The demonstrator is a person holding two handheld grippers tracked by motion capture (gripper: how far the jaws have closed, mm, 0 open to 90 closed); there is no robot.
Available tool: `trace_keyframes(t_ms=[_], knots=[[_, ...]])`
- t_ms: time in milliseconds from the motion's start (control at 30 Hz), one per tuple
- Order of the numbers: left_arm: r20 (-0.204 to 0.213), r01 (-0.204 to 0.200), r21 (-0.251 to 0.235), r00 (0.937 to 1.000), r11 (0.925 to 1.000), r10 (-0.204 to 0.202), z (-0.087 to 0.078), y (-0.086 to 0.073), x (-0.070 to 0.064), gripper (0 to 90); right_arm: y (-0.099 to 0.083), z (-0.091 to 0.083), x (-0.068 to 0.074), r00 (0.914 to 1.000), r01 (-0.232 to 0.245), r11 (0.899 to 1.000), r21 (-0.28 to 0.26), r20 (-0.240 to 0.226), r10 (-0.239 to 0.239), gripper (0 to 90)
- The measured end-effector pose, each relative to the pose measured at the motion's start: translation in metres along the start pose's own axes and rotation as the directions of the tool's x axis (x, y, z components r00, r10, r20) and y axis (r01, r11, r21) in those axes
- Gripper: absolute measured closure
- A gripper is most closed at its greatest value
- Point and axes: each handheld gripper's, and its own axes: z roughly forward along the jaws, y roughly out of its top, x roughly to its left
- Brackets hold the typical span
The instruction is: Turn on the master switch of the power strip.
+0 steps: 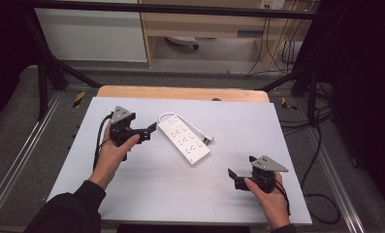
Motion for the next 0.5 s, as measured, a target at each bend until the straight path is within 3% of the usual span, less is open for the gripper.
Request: trace_keyframes(t_ms=[500], knots=[[-0.012,-0.006,0.054,0.9999,0.9985,0.006,0.033,0.0,-0.006,7.8,0.001,-0.001,-0.002,0.9995,-0.028,1.0,0.009,-0.017,0.028,5.8]])
